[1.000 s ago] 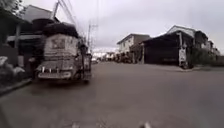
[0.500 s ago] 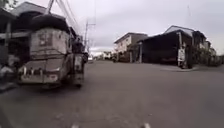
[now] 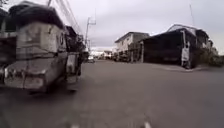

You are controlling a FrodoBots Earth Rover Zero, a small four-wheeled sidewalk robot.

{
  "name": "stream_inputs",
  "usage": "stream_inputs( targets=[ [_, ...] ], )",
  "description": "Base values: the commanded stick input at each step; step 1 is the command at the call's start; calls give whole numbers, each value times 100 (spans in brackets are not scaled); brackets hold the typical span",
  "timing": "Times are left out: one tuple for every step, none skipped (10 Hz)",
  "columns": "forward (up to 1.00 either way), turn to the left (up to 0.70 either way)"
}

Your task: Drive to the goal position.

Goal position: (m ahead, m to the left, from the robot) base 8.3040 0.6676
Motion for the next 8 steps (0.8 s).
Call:
stream_inputs(
  targets=[
    [70, 0],
    [70, 0],
    [70, 0],
    [70, 0],
    [70, 0],
    [70, 0],
    [70, 0],
    [70, 0]
  ],
)
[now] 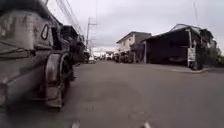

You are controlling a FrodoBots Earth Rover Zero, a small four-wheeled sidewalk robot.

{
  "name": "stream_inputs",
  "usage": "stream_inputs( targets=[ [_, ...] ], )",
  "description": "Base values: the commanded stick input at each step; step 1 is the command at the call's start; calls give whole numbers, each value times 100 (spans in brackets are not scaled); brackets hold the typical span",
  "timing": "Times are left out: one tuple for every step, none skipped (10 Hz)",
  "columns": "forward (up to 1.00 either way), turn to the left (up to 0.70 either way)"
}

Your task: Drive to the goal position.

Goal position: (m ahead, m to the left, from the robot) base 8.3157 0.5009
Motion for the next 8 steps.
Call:
stream_inputs(
  targets=[
    [70, 0],
    [70, 0],
    [70, 0],
    [70, 0],
    [70, 1],
    [70, 6],
    [70, 11],
    [70, 31]
  ],
)
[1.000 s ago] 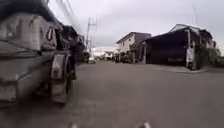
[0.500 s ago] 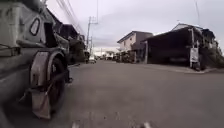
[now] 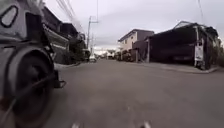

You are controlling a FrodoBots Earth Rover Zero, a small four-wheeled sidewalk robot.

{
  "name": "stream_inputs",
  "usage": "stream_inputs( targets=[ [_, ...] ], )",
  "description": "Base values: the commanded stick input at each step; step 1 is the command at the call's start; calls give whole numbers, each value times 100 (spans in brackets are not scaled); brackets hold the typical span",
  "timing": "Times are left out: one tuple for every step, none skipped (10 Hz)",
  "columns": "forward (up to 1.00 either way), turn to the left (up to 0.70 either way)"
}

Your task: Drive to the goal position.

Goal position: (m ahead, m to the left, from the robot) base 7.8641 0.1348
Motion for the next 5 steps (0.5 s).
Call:
stream_inputs(
  targets=[
    [70, 17],
    [70, 2],
    [70, 0],
    [70, 0],
    [70, 0]
  ],
)
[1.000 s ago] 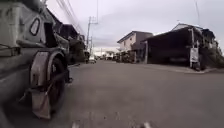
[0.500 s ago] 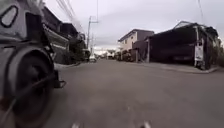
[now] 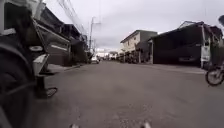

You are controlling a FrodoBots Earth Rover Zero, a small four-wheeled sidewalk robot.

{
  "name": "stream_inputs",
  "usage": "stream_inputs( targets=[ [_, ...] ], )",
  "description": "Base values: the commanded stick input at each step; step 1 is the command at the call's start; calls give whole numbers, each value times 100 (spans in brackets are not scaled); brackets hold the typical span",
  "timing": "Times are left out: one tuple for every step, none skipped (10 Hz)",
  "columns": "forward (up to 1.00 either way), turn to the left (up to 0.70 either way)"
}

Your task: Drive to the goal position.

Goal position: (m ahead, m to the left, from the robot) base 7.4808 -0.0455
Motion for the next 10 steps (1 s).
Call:
stream_inputs(
  targets=[
    [70, 0],
    [70, 0],
    [70, 0],
    [70, 0],
    [70, 8],
    [70, 21],
    [70, 35],
    [70, 16],
    [70, 0],
    [70, 0]
  ],
)
